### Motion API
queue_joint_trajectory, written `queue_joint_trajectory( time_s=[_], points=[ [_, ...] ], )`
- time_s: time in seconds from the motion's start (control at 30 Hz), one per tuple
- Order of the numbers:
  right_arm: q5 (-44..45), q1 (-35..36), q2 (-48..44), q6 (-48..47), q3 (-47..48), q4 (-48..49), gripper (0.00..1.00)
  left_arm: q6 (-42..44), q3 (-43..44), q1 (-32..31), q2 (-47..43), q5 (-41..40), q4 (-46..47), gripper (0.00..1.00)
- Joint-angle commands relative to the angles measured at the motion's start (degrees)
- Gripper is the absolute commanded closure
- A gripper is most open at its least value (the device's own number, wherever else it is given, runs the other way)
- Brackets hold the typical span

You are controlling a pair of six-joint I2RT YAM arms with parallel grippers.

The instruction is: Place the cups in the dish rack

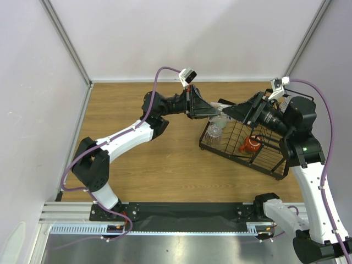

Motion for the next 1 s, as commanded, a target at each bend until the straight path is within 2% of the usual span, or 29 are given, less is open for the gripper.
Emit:
queue_joint_trajectory(
  time_s=[0.0,0.03,0.07,0.27,0.3,0.37,0.4,0.43,0.5,0.63,0.8,0.97],
  points=[
    [1.1,0.2,0.1,-1.5,0.9,-0.4,0.99,0.8,0.9,-0.8,-0.6,0.2,4.4,0.70],
    [1.5,0.2,0.2,-2.0,1.7,-1.2,1.00,1.5,1.0,-0.8,-0.8,0.1,2.1,0.63],
    [2.2,0.2,0.3,-3.3,2.1,-2.2,1.00,2.6,1.0,-0.8,-1.1,0.3,0.5,0.01],
    [11.5,0.2,0.1,-7.1,6.8,-14.5,1.00,11.6,2.9,1.5,-4.3,-0.2,-15.2,0.00],
    [15.0,0.3,0.2,-8.4,7.7,-16.2,1.00,15.5,3.2,2.4,-4.9,-0.5,-18.1,0.00],
    [19.4,0.1,0.5,-9.3,10.1,-22.1,1.00,21.4,5.4,3.4,-6.9,-2.0,-30.8,0.00],
    [23.8,0.1,1.1,-9.5,12.6,-24.2,1.00,28.3,6.6,4.3,-7.4,-3.0,-36.3,0.00],
    [26.1,0.1,1.2,-9.7,13.9,-26.1,1.00,31.7,8.9,4.7,-7.9,-4.4,-46.9,0.00],
    [34.7,0.1,2.5,-9.6,18.2,-32.7,1.00,38.6,11.3,6.1,-8.6,-7.5,-57.2,0.00],
    [48.3,0.1,3.8,-8.7,22.3,-41.8,1.00,43.3,11.6,8.5,-9.5,-9.5,-64.3,0.00],
    [57.3,-0.4,3.4,-7.0,22.4,-47.0,1.00,48.7,11.9,10.4,-10.6,-13.6,-72.6,0.00],
    [66.7,-0.7,4.3,-5.3,23.6,-53.0,1.00,51.6,12.3,11.2,-10.8,-16.3,-76.9,0.00]
  ],
)
